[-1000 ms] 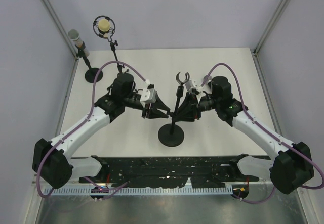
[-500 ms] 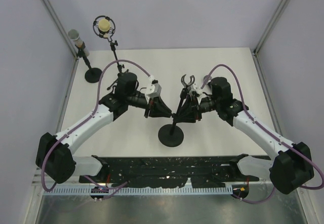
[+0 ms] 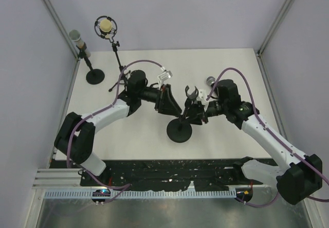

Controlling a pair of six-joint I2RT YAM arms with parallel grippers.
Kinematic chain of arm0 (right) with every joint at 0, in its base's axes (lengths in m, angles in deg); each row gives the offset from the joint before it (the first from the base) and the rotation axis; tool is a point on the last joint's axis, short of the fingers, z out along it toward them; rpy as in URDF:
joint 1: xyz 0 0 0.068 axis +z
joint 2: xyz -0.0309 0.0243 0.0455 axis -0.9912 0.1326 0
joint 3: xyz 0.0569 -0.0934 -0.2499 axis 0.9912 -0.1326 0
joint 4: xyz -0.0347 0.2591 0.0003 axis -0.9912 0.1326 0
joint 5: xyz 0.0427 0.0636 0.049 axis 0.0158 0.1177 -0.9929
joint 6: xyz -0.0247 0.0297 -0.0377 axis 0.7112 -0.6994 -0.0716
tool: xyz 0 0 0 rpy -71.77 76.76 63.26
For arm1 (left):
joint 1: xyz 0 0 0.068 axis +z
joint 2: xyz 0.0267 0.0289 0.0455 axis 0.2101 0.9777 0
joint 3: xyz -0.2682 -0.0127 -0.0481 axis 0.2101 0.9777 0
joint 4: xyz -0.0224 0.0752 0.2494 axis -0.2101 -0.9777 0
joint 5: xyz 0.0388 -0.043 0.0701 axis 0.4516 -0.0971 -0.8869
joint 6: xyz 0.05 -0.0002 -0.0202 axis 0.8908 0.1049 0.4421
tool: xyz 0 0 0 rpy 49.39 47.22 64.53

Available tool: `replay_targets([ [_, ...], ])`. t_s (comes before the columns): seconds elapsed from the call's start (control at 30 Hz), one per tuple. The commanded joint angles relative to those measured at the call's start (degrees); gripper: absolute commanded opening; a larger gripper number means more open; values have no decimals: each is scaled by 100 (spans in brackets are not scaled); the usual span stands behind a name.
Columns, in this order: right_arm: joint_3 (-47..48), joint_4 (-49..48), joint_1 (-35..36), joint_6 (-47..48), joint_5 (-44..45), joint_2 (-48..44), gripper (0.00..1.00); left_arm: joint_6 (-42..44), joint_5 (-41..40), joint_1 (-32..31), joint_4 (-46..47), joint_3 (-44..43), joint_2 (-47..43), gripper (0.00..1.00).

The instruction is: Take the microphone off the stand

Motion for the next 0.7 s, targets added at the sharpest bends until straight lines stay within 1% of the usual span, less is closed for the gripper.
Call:
replay_targets([
  [0.0,388,28,107,671,-220,-166,6,-1330,-265,38,1047,-152,221,51],
  [0.03,388,64,107,698,-194,-166,6,-1435,-309,73,1064,-179,266,54],
  [0.13,397,117,107,742,-167,-166,6,-1673,-440,205,1195,-197,319,59],
  [0.23,388,12,90,541,-219,-157,5,-1762,-511,451,1608,-135,240,61],
  [0.3,327,-295,37,146,-403,-140,5,-1753,-441,662,2002,-100,117,60],
  [0.33,292,-592,-7,-256,-552,-139,6,-1683,-380,776,2222,-30,21,60],
  [0.37,204,-813,-25,-747,-606,-131,5,-1517,-327,864,2390,31,-119,59],
  [0.4,160,-1198,-68,-961,-746,-122,5,-1168,-266,934,2417,102,-303,59],
  [0.43,55,-1506,-95,-1555,-817,-78,6,-764,-230,979,2339,198,-505,59],
  [0.47,-24,-2258,-147,-1900,-930,-60,6,84,-195,996,2191,399,-899,60],
  [0.5,-129,-2578,-209,-2617,-1010,1,6,980,-203,997,1815,506,-1268,62],
  [0.53,-191,-3217,-227,-2981,-1124,36,6,1903,-491,962,1011,594,-1594,67],
  [0.57,-244,-3432,-262,-3393,-1160,97,6,3156,-728,857,-7,490,-1893,67],
  [0.6,-262,-3782,-271,-3676,-1186,124,5,4491,-1053,691,-1374,237,-2061,67],
  [0.63,-288,-3916,-280,-3940,-1195,168,6,5462,-1500,506,-2502,-9,-2159,65],
  [0.67,-297,-4048,-280,-4012,-1204,194,5,6168,-2131,269,-3426,-108,-2229,64],
])
